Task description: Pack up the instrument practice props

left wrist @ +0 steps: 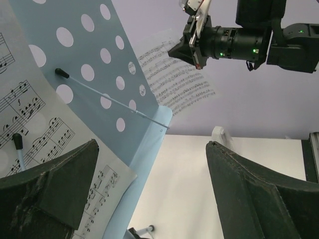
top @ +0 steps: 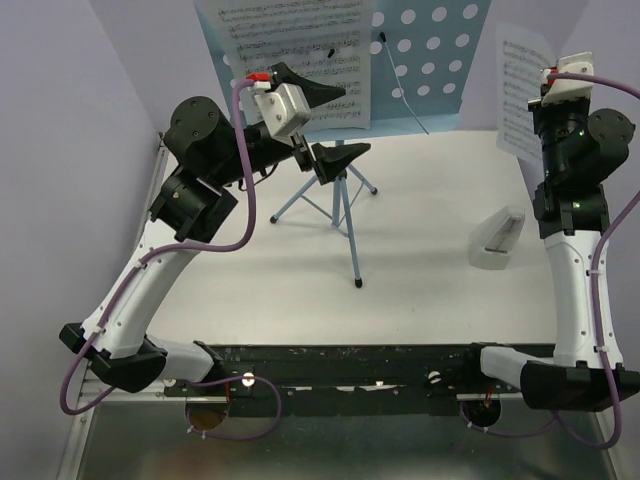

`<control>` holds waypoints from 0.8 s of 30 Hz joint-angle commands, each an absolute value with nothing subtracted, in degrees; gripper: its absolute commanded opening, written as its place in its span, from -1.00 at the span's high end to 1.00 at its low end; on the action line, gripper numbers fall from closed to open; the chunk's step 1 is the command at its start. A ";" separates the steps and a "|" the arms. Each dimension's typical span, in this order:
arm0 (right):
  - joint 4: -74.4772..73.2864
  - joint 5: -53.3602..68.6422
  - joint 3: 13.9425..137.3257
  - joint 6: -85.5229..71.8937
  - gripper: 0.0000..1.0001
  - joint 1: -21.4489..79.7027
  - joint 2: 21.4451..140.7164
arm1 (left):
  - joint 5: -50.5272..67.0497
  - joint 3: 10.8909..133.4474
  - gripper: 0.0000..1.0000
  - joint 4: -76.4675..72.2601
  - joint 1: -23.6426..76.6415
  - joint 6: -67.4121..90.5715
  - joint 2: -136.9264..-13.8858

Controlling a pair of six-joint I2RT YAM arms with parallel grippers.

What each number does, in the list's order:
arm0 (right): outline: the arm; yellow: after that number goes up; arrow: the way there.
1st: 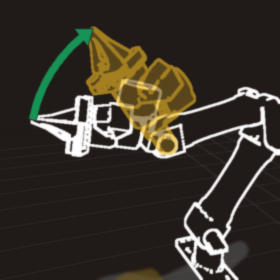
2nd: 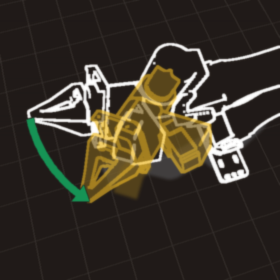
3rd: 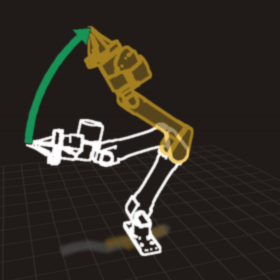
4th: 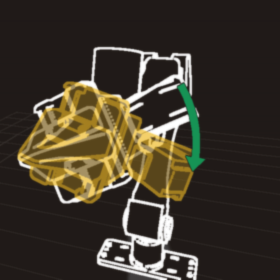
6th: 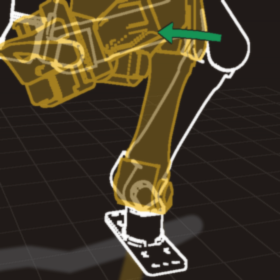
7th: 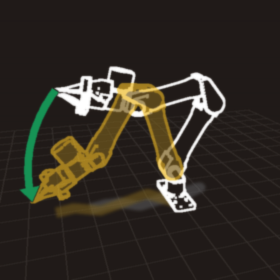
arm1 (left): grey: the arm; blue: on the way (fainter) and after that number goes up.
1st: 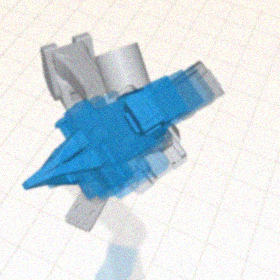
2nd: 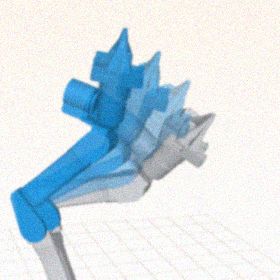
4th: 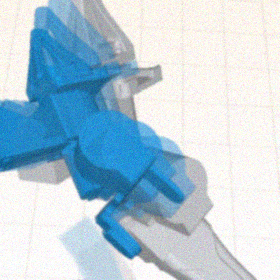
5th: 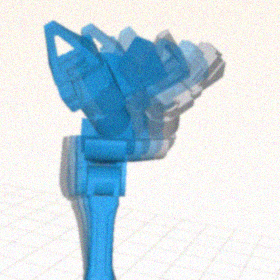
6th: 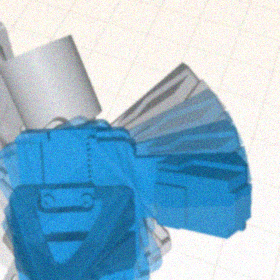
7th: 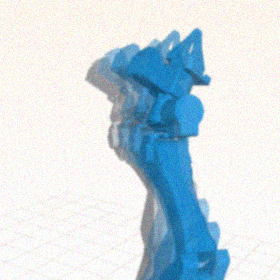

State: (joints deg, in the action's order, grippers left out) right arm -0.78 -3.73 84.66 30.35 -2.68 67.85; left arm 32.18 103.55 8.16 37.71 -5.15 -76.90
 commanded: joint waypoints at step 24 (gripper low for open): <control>-23.82 34.89 79.80 -4.30 0.99 -6.06 79.35 | 33.84 103.01 -0.98 13.10 34.45 -12.13 -74.27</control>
State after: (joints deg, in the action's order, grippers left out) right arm -21.93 30.20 79.75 0.38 -5.74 76.99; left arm 33.26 102.94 12.56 34.87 -10.74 -75.24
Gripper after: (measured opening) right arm 0.008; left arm 0.990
